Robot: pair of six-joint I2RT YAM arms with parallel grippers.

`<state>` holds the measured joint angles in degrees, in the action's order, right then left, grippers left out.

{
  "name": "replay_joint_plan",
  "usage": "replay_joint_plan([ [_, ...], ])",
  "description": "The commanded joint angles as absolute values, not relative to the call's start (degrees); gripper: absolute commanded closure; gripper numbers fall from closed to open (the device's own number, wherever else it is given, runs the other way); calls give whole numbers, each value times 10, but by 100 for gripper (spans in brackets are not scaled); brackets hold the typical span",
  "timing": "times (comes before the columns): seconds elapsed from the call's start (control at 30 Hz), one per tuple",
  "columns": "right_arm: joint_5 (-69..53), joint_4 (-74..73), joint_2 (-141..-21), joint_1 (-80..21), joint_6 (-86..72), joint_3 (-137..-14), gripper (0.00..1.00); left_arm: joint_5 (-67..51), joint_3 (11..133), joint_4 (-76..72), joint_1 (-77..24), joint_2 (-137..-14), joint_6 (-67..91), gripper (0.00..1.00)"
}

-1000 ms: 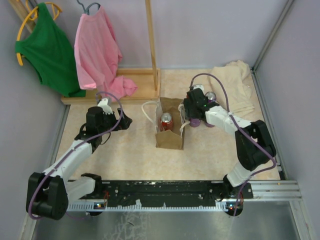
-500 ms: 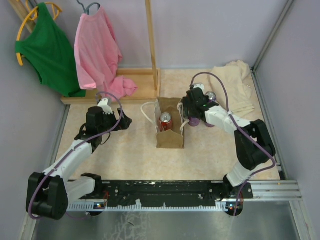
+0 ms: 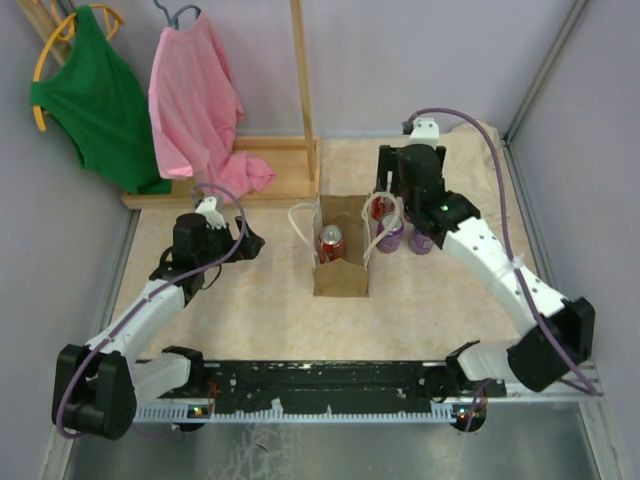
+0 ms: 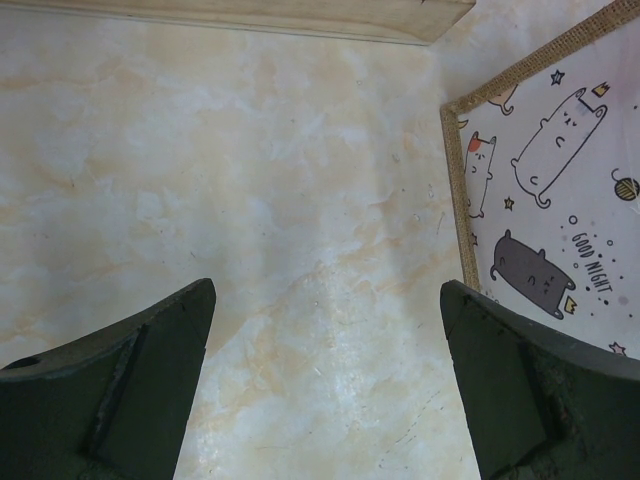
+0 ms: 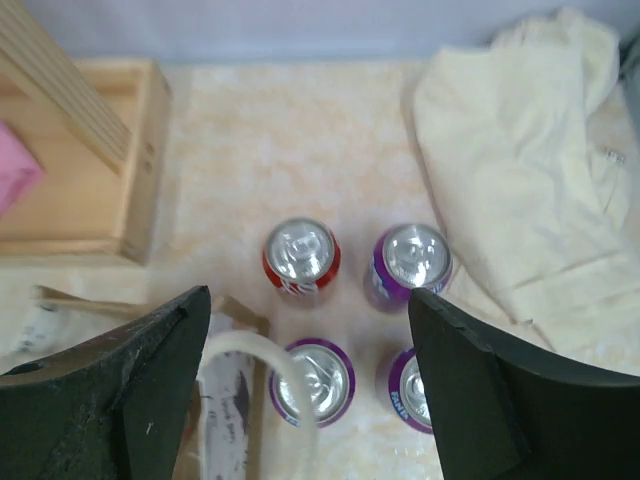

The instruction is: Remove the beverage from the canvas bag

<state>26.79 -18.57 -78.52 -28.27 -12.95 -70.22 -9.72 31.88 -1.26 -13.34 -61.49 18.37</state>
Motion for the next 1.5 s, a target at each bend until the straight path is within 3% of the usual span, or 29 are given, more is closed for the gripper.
replay_joint_plan([
  [0.0, 311, -155, -708, -328, -94, -750, 20, -96, 326, -21, -137, -612, 182, 0],
  [0.4, 246, -235, -774, -451, -85, -789, 21, -94, 324, -17, -138, -606, 183, 0],
  [1.03, 135, -237, -903, -465, -103, -749, 11, -93, 327, -18, -140, -608, 182, 0],
  [1.17, 119, -238, -918, -465, -101, -743, 1, -95, 330, -19, -140, -613, 183, 0],
  [1.47, 137, -246, -968, -466, -102, -737, 1, -99, 332, -22, -141, -619, 184, 0],
])
